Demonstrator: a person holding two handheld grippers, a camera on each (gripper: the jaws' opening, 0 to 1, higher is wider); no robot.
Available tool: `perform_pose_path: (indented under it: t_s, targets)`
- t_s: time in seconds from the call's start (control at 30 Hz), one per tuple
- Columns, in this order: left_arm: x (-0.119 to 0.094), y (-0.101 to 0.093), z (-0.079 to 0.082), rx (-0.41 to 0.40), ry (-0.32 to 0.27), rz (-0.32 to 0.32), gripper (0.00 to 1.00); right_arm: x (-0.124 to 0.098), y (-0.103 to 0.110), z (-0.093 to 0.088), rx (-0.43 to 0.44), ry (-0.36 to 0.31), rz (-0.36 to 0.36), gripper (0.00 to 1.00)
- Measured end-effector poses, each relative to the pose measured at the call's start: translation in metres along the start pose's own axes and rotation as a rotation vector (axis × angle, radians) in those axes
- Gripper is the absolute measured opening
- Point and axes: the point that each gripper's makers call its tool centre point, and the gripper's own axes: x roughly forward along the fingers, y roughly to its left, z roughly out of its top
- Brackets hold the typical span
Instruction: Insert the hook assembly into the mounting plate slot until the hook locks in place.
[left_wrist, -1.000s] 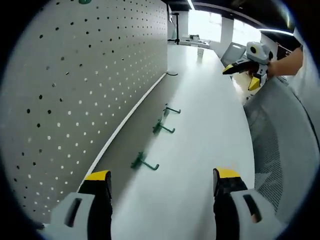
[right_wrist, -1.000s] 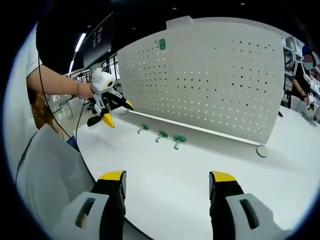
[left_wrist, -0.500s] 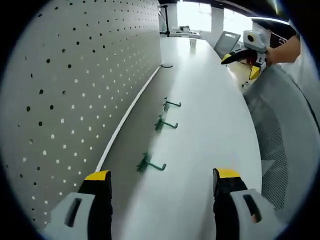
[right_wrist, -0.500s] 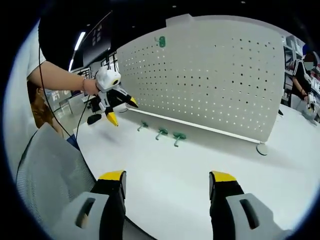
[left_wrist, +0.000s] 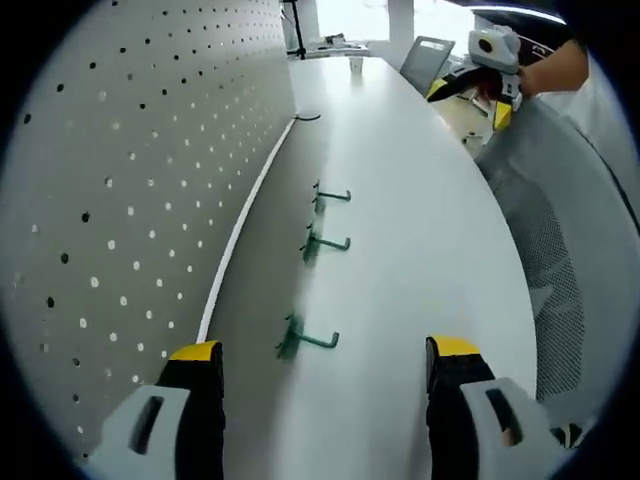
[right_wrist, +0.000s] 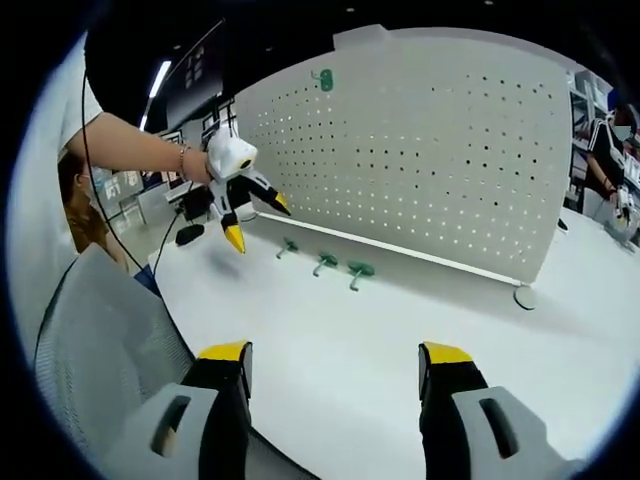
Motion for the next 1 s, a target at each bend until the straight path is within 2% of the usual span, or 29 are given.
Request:
perform_pose_path:
  t_s: [0.2, 0.43, 0.57, 0.63, 0.7, 0.73, 0.97, 1.0]
  targets:
    - [0.008, -0.005, -0.004, 0.081, 0.049, -0.045, 0.85, 0.0, 0.002, -0.002, 0.003, 0.01, 0.007, 0.65]
    - [0.015, -0.002, -0.01, 0.164, 0.097, -0.076, 0.83, 0.001, 0.003, -0.003, 0.007, 0.014, 0.012, 0.65]
    - [0.02, -0.001, -0.011, 0.182, 0.115, -0.09, 0.83, 0.002, 0.003, -0.003, 0.009, 0.014, 0.012, 0.65]
    - [0.023, -0.003, -0.016, 0.254, 0.15, -0.118, 0.83, 0.002, 0.002, -0.003, 0.009, 0.015, 0.01, 0.65]
    - [0.025, -0.006, -0.024, 0.285, 0.198, -0.133, 0.83, 0.003, 0.002, -0.003, 0.012, 0.015, 0.009, 0.65]
    - [0.027, -0.006, -0.024, 0.301, 0.197, -0.133, 0.83, 0.003, 0.002, -0.004, 0.012, 0.015, 0.009, 0.65]
    - [0.036, -0.004, -0.027, 0.3, 0.215, -0.159, 0.83, 0.004, 0.003, -0.005, 0.017, 0.021, 0.012, 0.64]
    - [0.037, -0.004, -0.026, 0.272, 0.209, -0.169, 0.83, 0.004, 0.003, -0.006, 0.017, 0.021, 0.012, 0.64]
